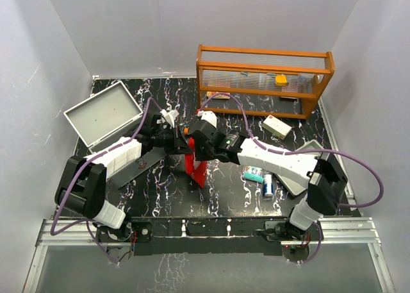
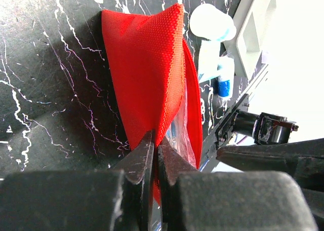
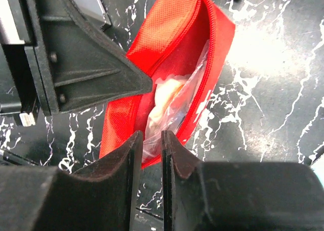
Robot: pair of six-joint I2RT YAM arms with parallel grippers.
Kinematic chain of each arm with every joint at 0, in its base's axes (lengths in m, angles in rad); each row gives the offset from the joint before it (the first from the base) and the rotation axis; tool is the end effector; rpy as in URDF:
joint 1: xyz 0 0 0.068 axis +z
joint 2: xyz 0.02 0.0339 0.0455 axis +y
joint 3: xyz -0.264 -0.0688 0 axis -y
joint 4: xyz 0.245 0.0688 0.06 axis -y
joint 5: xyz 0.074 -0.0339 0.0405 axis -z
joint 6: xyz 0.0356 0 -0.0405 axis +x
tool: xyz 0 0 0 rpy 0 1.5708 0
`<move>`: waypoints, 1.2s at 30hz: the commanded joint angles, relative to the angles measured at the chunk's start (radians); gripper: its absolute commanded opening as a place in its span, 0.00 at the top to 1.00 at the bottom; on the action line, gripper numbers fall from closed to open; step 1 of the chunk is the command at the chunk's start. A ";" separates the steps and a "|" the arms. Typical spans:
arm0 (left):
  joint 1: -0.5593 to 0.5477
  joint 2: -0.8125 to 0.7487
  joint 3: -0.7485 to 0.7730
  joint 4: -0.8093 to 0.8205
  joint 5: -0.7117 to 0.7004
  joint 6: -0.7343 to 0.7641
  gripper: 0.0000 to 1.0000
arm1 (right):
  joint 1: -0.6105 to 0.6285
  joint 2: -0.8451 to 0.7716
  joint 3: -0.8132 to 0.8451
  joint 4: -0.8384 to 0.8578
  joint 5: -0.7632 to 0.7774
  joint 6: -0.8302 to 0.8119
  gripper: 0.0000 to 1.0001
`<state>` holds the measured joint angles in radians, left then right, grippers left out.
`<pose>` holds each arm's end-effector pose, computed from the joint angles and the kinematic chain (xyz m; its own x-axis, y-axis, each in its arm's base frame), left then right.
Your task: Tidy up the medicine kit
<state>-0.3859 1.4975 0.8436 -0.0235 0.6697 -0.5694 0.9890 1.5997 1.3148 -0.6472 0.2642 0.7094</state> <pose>0.2798 -0.1375 0.2115 -0.8897 -0.0947 -0.4465 0.3129 0.5856 -0.7478 0.1969 0.2825 0.2791 -0.8044 -0.0787 -0.5889 -0.2596 0.9381 0.2292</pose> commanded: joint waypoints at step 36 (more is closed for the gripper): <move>-0.002 -0.011 0.046 0.000 0.016 0.009 1.00 | 0.022 0.037 0.045 0.008 -0.014 0.007 0.91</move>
<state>-0.3866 1.4975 0.8448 -0.0242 0.6701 -0.5690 1.0054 1.7084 1.3228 -0.7002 0.1848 0.7063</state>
